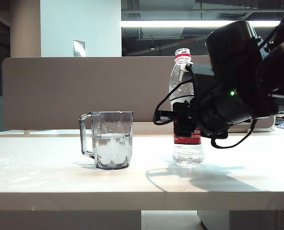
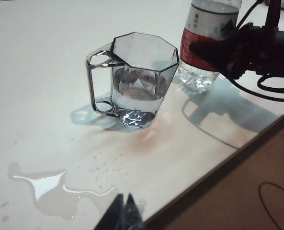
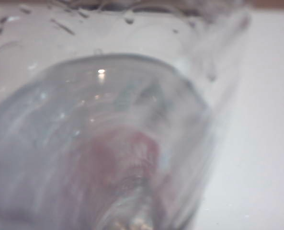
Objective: Pick up the mineral water bottle on the table and pour water into the mug until it's half full.
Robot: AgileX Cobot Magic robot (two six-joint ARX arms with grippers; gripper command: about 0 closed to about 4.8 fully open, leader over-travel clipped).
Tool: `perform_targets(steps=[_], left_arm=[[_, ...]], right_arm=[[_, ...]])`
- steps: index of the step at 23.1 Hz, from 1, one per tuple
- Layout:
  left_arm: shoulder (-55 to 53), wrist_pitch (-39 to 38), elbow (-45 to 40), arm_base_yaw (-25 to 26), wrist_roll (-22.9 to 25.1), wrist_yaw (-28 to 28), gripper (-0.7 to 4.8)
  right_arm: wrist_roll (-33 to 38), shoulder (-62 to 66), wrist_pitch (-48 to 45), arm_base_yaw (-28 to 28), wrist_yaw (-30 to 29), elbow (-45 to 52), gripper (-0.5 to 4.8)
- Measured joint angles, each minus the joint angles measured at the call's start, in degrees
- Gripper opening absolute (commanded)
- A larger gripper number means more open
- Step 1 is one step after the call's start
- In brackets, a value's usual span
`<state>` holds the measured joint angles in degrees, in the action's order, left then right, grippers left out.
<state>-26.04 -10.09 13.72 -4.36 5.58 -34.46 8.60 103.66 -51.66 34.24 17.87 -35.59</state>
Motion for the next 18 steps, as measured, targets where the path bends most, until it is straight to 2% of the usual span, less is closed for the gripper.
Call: perform_targets(steps=[6, 7, 9, 10, 12, 14, 18], left_arm=[[0.0, 0.0, 0.0, 0.0, 0.0, 0.0, -0.05], [0.0, 0.0, 0.0, 0.0, 0.0, 0.0, -0.05], [0.0, 0.0, 0.0, 0.0, 0.0, 0.0, -0.05], [0.0, 0.0, 0.0, 0.0, 0.0, 0.0, -0.05], [0.0, 0.0, 0.0, 0.0, 0.0, 0.0, -0.05], [0.0, 0.0, 0.0, 0.0, 0.0, 0.0, -0.05], [0.0, 0.0, 0.0, 0.0, 0.0, 0.0, -0.05]], right_arm=[[0.6, 4.6, -6.6, 0.0, -1.9, -0.4, 1.62], [0.6, 4.8, -6.9, 0.0, -2.3, -0.4, 1.88], [0.5, 4.9, -7.1, 0.0, -3.0, -0.4, 2.74], [0.5, 4.9, -7.2, 0.0, -3.0, -0.4, 3.66], [0.5, 5.1, -7.3, 0.0, -3.2, -0.4, 4.35], [0.7, 5.9, -4.0, 0.0, -3.8, 0.0, 4.79], [0.3, 5.8, -3.1, 0.0, -4.5, 0.0, 4.79]])
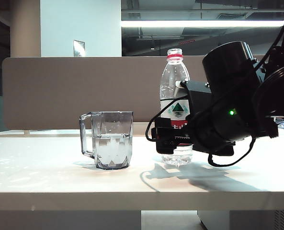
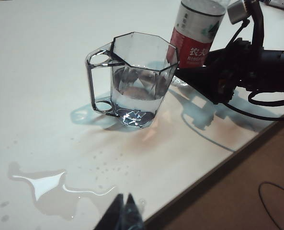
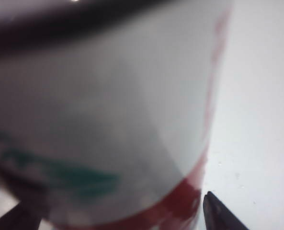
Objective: Pick up the mineral water bottle on the table and pour water into the mug until it's half full.
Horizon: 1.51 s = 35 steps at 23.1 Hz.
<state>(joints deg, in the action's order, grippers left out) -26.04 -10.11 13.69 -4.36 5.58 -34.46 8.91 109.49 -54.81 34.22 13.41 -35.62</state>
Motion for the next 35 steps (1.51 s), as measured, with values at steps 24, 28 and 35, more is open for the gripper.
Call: perform_targets(steps=[24, 28, 35], left_arm=[[0.0, 0.0, 0.0, 0.0, 0.0, 0.0, -0.05], [0.0, 0.0, 0.0, 0.0, 0.0, 0.0, -0.05], [0.0, 0.0, 0.0, 0.0, 0.0, 0.0, -0.05]], right_arm=[[-3.3, -25.7, 11.3, 1.1, 4.6, 15.3, 2.75], [-3.1, -39.0, 21.4, 1.2, 4.6, 19.8, 0.41], [-1.2, -55.6, 37.2, 1.2, 4.4, 21.9, -0.06]])
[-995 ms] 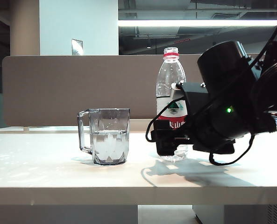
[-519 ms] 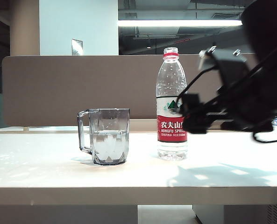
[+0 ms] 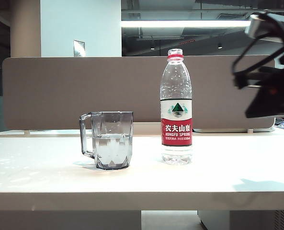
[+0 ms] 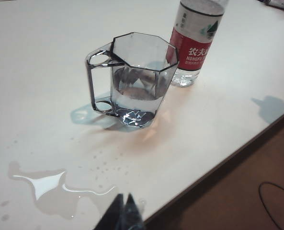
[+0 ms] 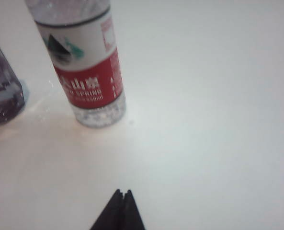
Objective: Pick up the mineral water bottle on the table and pour water into the mug until it's half full.
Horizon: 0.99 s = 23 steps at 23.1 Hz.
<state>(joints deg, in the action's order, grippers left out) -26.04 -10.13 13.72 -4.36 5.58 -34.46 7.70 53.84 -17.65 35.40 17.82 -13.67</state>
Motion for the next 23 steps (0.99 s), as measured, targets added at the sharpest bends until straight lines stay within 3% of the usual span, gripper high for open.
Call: perform_targets(steps=[6, 12, 23], left_arm=[[0.0, 0.0, 0.0, 0.0, 0.0, 0.0, -0.05], [0.0, 0.0, 0.0, 0.0, 0.0, 0.0, -0.05], [0.0, 0.0, 0.0, 0.0, 0.0, 0.0, -0.05]], right_arm=[[1.0, -11.9, 5.2, 0.0, -7.6, 5.6, -0.06], [1.1, -13.9, 6.0, -0.6, -13.5, 10.9, -0.06], [2.8, -17.1, 6.6, -14.4, -17.9, 13.2, -0.06]])
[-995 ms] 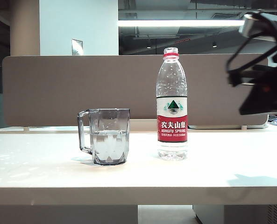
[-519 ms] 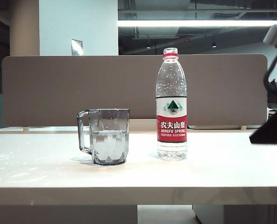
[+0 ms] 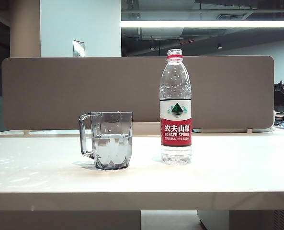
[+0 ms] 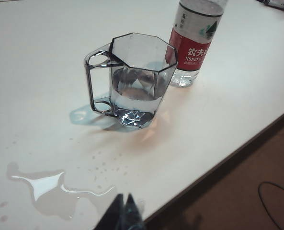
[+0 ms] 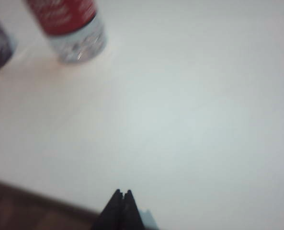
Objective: Pick up the mineral water bottle on the table and pour water into the mug until it's half full.
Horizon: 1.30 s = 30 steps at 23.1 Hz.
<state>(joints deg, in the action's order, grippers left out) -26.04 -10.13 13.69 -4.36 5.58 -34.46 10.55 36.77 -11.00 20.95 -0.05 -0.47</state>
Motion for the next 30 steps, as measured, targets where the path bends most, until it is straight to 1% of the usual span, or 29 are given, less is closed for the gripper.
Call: perform_targets(steps=[5, 7, 8, 12, 16, 22, 30], left_arm=[[0.0, 0.0, 0.0, 0.0, 0.0, 0.0, -0.05], [0.0, 0.0, 0.0, 0.0, 0.0, 0.0, -0.05], [0.0, 0.0, 0.0, 0.0, 0.0, 0.0, -0.05], [0.0, 0.0, 0.0, 0.0, 0.0, 0.0, -0.05], [0.0, 0.0, 0.0, 0.0, 0.0, 0.0, -0.05], [0.0, 0.0, 0.0, 0.0, 0.0, 0.0, -0.05], [0.0, 0.0, 0.0, 0.0, 0.0, 0.0, -0.05]], right_arm=[[0.0, -7.6, 3.5, -5.4, -0.1, 0.0, -0.06], [-1.5, -13.8, 8.4, -8.8, 0.0, 0.0, -0.06], [-3.1, -16.0, 10.2, -9.7, 0.0, 0.0, -0.06], [-8.6, -22.1, 15.8, -11.3, 0.0, 0.0, -0.06], [-9.1, -27.3, 21.5, -12.4, 0.1, 0.0, -0.06], [-9.1, -32.4, 22.3, -14.9, 0.4, 0.0, -0.06], [-9.1, -36.7, 22.0, -15.4, 0.4, 0.0, -0.06]])
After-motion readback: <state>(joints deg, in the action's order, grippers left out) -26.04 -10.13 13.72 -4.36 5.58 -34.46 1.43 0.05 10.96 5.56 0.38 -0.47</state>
